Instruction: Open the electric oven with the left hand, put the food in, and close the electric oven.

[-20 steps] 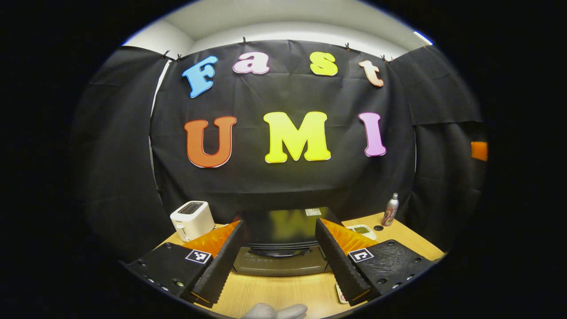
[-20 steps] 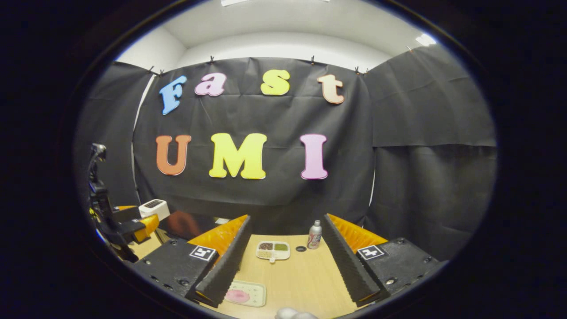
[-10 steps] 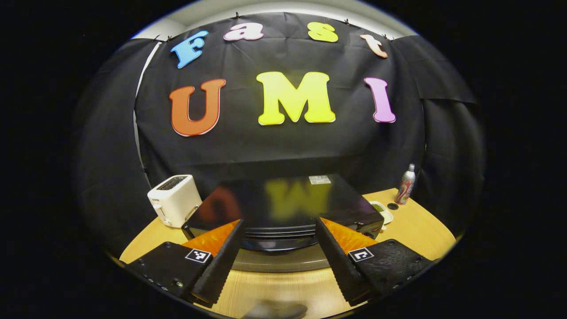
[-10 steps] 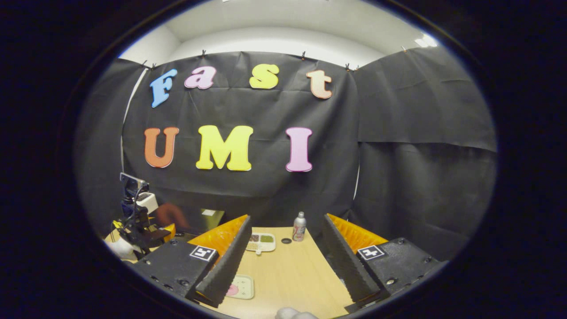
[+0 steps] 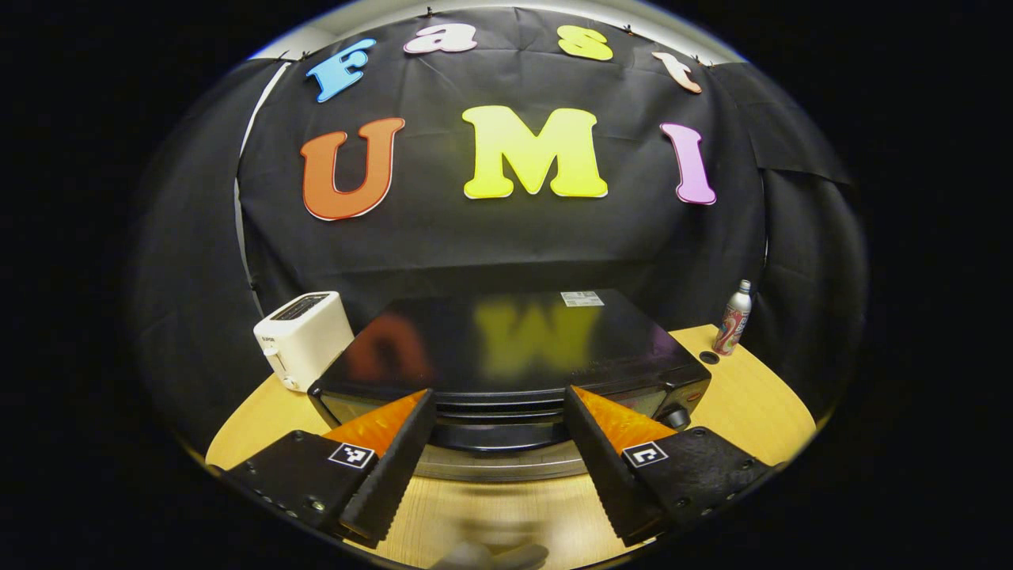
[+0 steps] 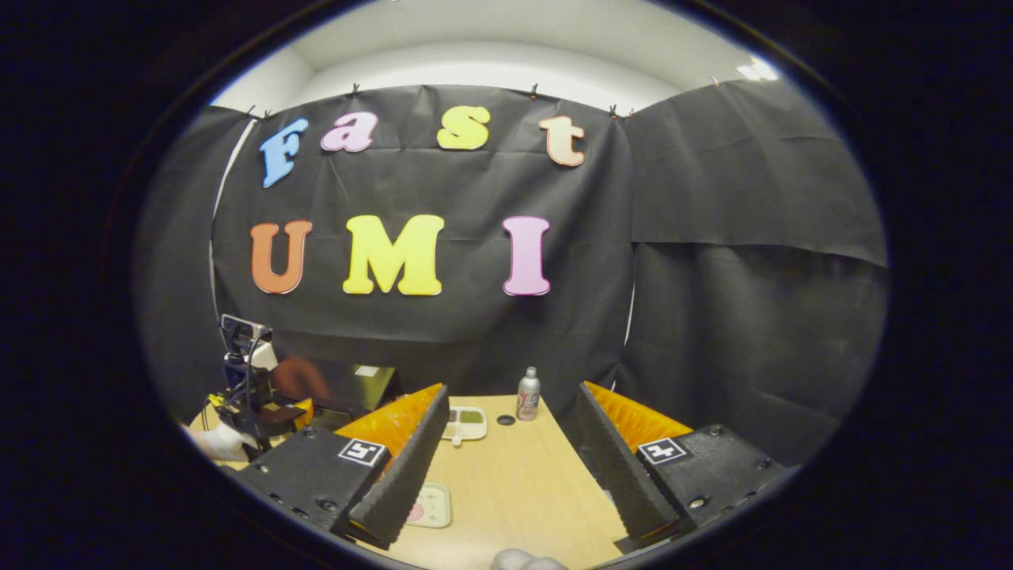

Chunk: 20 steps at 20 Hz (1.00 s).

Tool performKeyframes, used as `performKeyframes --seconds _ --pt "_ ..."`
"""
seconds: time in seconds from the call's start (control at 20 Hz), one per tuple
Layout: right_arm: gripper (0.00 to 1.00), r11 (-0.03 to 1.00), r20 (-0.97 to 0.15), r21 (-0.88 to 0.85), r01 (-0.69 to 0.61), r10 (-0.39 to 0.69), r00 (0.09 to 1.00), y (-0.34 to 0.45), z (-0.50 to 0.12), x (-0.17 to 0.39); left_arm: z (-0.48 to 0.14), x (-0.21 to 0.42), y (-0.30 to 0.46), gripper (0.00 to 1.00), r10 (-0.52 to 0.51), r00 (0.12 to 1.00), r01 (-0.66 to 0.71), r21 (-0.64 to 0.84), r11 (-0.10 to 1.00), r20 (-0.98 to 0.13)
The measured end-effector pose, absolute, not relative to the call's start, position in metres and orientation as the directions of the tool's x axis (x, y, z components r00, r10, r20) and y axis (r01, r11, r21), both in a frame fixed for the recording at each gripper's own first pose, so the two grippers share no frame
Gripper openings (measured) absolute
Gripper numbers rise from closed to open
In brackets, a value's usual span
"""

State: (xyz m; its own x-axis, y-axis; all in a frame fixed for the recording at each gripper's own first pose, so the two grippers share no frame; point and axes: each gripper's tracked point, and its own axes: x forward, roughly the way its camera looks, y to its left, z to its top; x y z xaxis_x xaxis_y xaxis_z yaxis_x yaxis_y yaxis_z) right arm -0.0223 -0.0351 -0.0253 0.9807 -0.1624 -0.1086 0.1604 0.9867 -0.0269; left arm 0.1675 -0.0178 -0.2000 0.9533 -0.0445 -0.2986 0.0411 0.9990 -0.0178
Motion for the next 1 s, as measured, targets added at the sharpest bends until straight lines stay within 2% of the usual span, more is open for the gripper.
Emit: performKeyframes --seconds 0.4,0.85,0.9,1.0 --pt "0.96 0.994 -0.112 -0.009 0.111 -0.111 0.987 -0.019 -0.031 -0.021 -0.215 0.122 -0.018 0.98 -0.056 0.946 0.052 -0.022 0.998 -0.318" --pt "0.96 0.998 -0.132 -0.007 0.066 -0.066 0.989 -0.008 -0.043 -0.022 -0.257 0.063 -0.02 0.98 -0.064 0.915 0.054 -0.036 0.998 -0.398" --pt "1.0 0.998 -0.133 -0.012 0.063 -0.064 0.989 -0.006 -0.043 -0.022 -0.263 0.058 -0.021 0.98 -0.063 0.912 0.053 -0.037 0.998 -0.406" --pt "0.96 0.998 -0.132 -0.02 0.059 -0.062 0.989 -0.006 -0.043 -0.023 -0.273 0.05 -0.023 0.98 -0.064 0.902 0.054 -0.036 0.998 -0.427"
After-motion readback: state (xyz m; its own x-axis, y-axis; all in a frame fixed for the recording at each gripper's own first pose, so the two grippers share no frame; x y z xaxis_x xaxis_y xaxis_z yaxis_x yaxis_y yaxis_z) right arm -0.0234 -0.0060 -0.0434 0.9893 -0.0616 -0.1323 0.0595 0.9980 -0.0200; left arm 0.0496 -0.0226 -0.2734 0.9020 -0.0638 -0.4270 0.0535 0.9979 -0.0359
